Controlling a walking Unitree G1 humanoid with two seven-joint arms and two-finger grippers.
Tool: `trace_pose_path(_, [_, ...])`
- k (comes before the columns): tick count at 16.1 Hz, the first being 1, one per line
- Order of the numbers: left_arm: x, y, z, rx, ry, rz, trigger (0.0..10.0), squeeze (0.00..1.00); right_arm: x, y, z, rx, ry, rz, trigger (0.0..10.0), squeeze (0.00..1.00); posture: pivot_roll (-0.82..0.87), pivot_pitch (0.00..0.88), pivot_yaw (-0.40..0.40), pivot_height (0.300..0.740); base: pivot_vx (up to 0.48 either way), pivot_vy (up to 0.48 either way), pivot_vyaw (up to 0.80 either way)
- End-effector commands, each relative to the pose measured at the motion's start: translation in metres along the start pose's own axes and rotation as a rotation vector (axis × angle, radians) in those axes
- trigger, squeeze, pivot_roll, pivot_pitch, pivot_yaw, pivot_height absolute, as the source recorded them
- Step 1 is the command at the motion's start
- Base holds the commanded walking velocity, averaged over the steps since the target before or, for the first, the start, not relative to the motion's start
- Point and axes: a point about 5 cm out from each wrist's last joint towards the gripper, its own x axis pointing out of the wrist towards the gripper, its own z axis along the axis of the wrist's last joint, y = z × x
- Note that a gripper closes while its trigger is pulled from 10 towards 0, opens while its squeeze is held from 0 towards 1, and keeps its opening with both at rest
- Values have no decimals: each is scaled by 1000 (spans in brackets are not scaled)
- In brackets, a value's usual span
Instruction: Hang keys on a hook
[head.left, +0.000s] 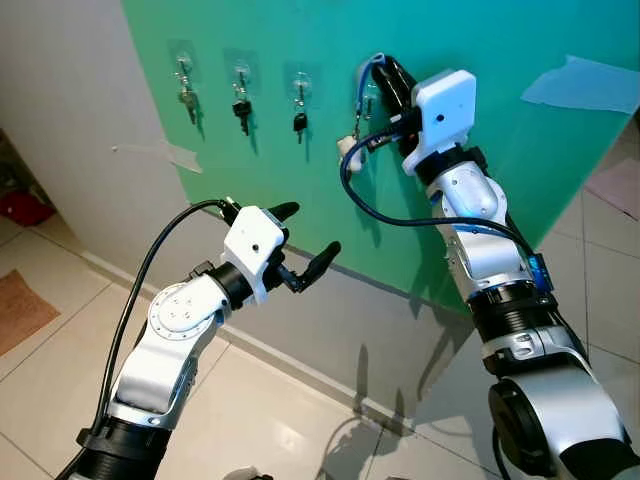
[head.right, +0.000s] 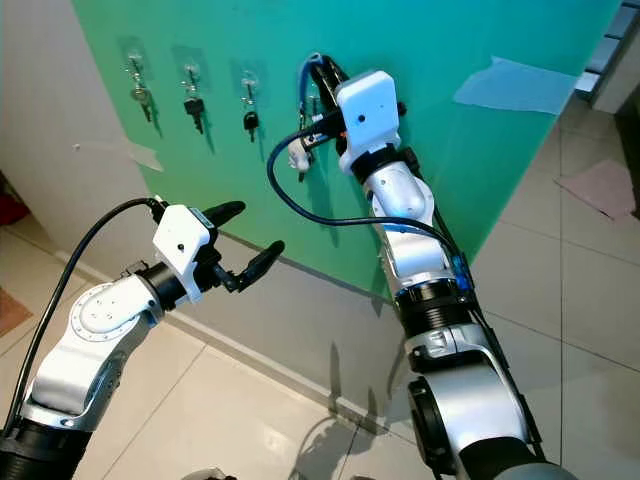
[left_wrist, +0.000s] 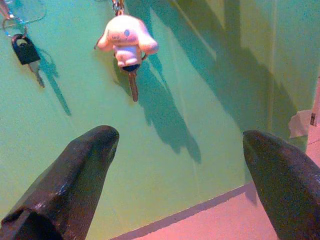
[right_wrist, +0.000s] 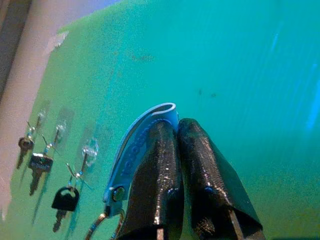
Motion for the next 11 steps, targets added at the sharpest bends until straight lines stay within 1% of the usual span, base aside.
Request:
trace_pose_path(1, [2,2,2,11,-5,-7,10000,0,-12,-13,-15,-12,71,-59,10000,0,-68,0,20,740,0,0,0])
trace_pose_path(4, [2,3,2,13,-5,-11,10000,0,-24,-19,-21,-24,92,-89,10000,0,-72,0,23,740,0,0,0])
trace_pose_path(6, [4,3,2,13,-5,-13,10000,0,-25,-22,-20,-25,87,-96,10000,0,-78,0,26,740,0,0,0])
trace_pose_path(9, [5,3,2,12,-8,-16,10000,0,-18,-22,-7,3,25,-73,10000,0,-81,0,26,740,0,0,0])
trace_pose_path(10, [6,2,2,11,-10,-17,10000,0,-11,-17,3,25,-25,-27,10000,0,-81,0,25,740,0,0,0])
trace_pose_path(11, [6,2,2,11,-11,-17,10000,0,-10,-17,4,28,-31,-24,10000,0,-81,0,25,740,0,0,0])
